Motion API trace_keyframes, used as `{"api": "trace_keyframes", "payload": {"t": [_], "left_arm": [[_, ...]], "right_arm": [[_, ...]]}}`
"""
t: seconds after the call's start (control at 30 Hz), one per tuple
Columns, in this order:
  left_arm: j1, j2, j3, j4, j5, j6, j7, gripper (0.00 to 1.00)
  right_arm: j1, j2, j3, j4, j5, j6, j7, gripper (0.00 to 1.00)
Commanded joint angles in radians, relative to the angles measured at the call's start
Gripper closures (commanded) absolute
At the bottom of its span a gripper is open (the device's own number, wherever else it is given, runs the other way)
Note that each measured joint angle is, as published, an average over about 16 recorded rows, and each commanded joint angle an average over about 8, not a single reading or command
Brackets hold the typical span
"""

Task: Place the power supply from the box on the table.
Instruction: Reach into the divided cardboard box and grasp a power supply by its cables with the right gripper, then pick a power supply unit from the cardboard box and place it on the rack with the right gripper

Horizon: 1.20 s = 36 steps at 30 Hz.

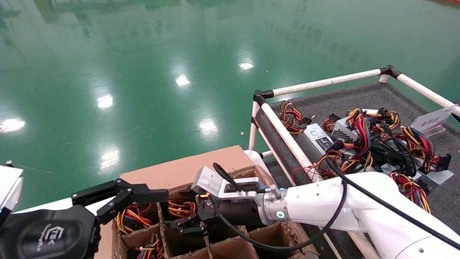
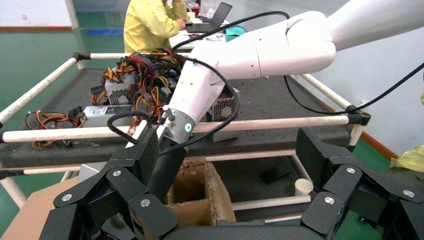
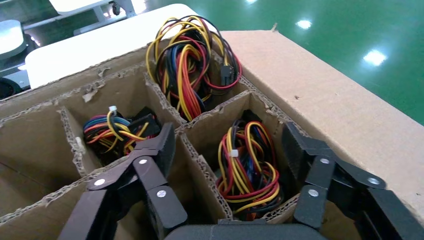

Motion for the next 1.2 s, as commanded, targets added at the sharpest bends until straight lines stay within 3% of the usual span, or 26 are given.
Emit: {"api": "trace_keyframes", "payload": {"t": [0.03, 0.67, 0.93, 1.2], "left_arm": [[0.000, 0.000, 0.000, 0.000, 0.000, 0.000, 0.000, 0.00], [0.000, 0.000, 0.000, 0.000, 0.000, 0.000, 0.000, 0.00], [0.000, 0.000, 0.000, 0.000, 0.000, 0.000, 0.000, 0.00], [0.000, 0.000, 0.001, 0.000, 0.000, 0.000, 0.000, 0.00]], "right_arm": [[0.001, 0.000, -0.013, 0.000, 0.010, 0.009, 0.001, 0.74], [-0.004, -0.002, -0.133, -0.009, 0.121, 0.077, -0.002, 0.71], [-0.009, -0.001, -0.178, -0.019, 0.166, 0.090, -0.004, 0.98], [0.002, 0.001, -0.200, -0.032, 0.230, 0.083, -0.003, 1.00]]}}
